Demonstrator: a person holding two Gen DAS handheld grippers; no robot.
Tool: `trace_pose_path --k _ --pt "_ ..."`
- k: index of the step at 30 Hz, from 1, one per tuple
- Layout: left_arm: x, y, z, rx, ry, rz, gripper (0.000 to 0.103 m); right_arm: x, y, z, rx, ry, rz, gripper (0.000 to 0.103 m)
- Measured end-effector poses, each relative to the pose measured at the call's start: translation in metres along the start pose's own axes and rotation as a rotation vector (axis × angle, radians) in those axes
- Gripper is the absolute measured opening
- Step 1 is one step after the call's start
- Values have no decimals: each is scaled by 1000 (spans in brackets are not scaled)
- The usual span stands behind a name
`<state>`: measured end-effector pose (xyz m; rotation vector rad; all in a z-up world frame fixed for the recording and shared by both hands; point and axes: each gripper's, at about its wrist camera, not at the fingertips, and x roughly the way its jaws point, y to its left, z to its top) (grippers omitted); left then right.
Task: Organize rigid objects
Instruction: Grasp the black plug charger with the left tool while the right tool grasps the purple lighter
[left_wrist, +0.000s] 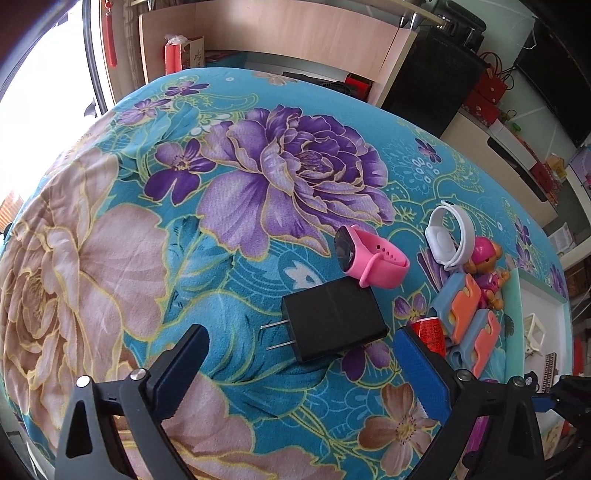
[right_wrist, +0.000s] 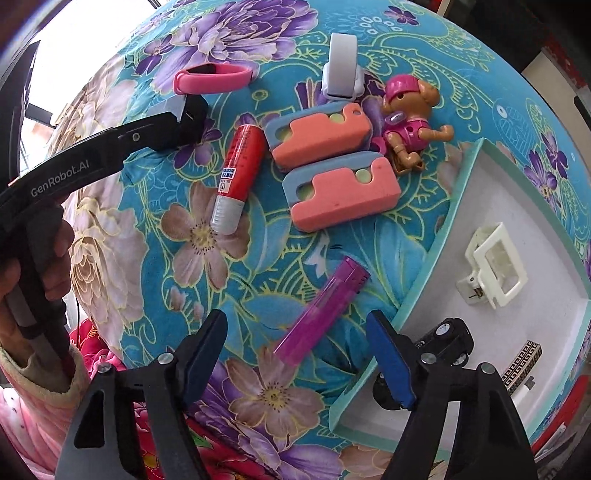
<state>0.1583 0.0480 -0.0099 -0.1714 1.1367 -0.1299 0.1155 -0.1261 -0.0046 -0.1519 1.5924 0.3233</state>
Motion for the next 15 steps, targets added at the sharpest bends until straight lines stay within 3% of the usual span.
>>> trace_pose_path --k 3,7,9,15 --pt "7 -3 2 3 9 -7 89 11 3 5 -3 22 -14 74" --pt "14 -9 4 18 18 4 88 22 2 10 0 50 -34 68" --pt "16 -11 5 30 15 16 81 29 0 12 2 64 -49 62" --pt "19 -15 7 51 4 26 75 41 -10 23 8 64 -60 59"
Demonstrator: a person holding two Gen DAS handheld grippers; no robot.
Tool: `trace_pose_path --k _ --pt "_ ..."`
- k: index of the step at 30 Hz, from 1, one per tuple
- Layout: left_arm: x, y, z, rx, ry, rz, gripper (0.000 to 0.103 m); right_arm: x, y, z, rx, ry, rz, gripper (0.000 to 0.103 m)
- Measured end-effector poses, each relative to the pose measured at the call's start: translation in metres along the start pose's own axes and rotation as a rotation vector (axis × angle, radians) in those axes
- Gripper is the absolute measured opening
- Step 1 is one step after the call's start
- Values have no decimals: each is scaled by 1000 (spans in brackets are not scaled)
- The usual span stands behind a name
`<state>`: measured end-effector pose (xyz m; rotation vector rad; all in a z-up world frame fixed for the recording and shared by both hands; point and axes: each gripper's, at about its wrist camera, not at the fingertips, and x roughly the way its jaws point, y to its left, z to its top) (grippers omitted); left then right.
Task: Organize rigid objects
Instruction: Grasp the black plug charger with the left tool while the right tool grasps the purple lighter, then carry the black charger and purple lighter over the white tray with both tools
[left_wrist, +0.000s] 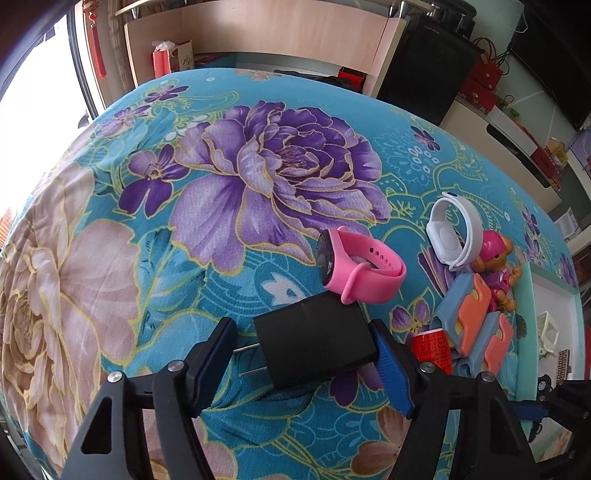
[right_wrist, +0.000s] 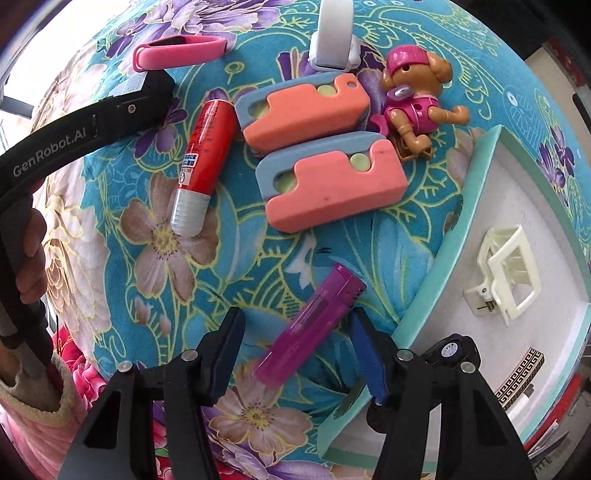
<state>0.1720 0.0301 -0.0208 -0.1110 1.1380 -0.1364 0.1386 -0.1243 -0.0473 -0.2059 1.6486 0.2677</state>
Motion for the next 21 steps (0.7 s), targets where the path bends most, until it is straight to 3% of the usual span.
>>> trace_pose_path --k 4,6,9,15,21 --pt "-1 3 0 -12 -8 -13 74 5 -3 2 1 -2 -14 51" --pt "-2 5 1 -19 -11 -18 74 4 -3 -1 5 -9 -8 39" --pt "-4 6 0 -25 -18 -16 74 0 -1 -9 -10 -14 -13 31" --pt "-8 13 -2 -42 -29 -15 74 -2 7 -13 -40 -22 -3 21" --pt "-15 15 -6 -49 -39 -12 74 -9 8 -15 -37 -40 18 19"
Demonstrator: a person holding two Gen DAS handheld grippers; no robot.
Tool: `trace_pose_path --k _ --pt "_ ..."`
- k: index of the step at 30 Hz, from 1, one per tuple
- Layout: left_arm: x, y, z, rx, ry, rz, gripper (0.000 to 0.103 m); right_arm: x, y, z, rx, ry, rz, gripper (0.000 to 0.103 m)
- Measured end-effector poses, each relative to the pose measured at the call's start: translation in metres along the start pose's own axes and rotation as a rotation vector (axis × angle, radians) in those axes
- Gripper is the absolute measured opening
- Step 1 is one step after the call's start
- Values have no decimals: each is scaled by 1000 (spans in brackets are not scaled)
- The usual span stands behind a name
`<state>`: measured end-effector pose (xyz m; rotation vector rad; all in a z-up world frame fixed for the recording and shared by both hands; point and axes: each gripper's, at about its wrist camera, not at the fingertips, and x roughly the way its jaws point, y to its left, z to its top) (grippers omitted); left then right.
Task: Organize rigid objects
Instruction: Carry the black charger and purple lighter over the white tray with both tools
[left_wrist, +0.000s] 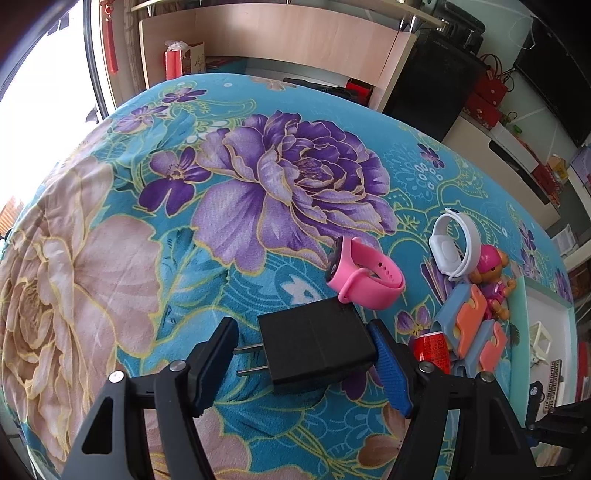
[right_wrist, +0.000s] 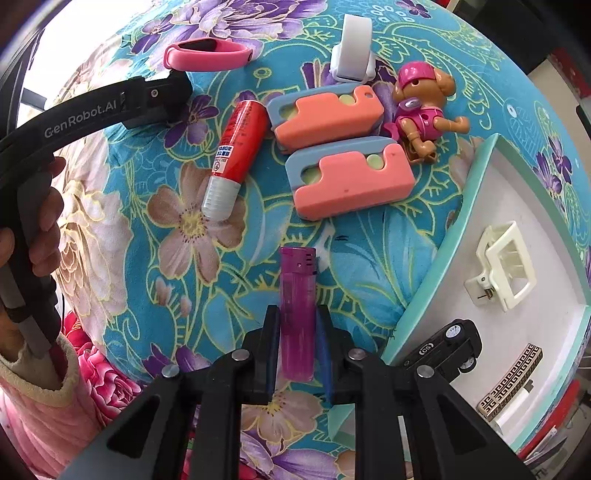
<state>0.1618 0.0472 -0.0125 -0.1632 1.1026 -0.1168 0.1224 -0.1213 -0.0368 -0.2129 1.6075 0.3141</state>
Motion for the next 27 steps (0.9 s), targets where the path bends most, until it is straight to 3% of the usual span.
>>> trace_pose_path --k 17,27 --pt "-47 -13 -3 26 -115 -19 74 -54 -23 -40 66 -104 58 19" --pt "-70 -80 -11 185 -168 -115 74 -103 -88 -79 207 -200 22 19"
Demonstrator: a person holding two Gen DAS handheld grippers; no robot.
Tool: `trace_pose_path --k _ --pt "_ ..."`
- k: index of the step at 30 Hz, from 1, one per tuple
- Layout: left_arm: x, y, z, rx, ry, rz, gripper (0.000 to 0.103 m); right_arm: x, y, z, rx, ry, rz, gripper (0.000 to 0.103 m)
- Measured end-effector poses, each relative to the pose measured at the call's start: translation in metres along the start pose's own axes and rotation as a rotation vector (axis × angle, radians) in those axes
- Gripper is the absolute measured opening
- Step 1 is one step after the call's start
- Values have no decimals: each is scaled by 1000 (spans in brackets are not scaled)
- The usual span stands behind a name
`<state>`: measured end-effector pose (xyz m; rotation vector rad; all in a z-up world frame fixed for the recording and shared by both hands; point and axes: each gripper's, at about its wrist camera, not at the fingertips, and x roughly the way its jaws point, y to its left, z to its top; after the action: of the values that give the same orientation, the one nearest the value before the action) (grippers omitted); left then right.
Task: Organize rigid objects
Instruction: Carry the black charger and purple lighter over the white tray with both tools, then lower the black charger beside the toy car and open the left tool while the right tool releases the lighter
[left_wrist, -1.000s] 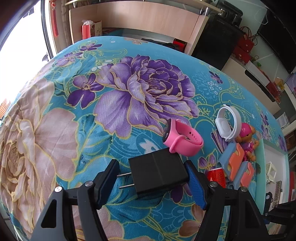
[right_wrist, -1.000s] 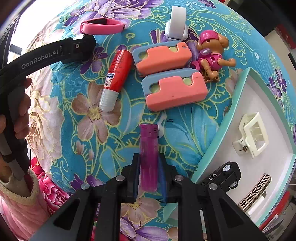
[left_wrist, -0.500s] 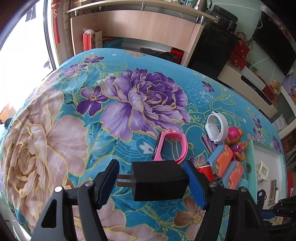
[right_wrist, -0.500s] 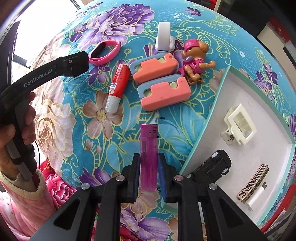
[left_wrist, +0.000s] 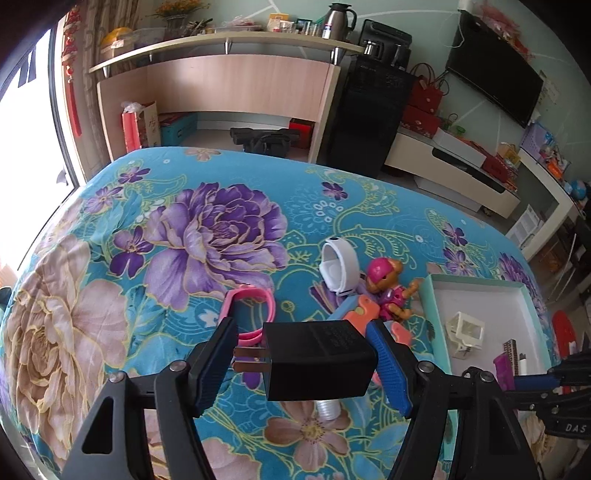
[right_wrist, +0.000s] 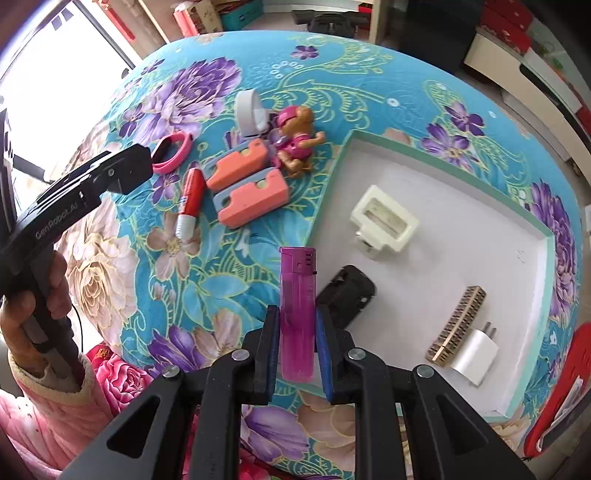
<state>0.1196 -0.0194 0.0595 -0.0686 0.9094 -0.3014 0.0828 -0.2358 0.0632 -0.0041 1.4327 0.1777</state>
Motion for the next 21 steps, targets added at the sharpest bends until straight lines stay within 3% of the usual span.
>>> trace_pose_path --k 15,21 --pt "25 -155 -20 310 58 -252 74 -12 -119 -27 252 -26 -128 19" --pt "35 -197 -38 401 74 -288 74 -6 -166 -48 342 5 -160 19"
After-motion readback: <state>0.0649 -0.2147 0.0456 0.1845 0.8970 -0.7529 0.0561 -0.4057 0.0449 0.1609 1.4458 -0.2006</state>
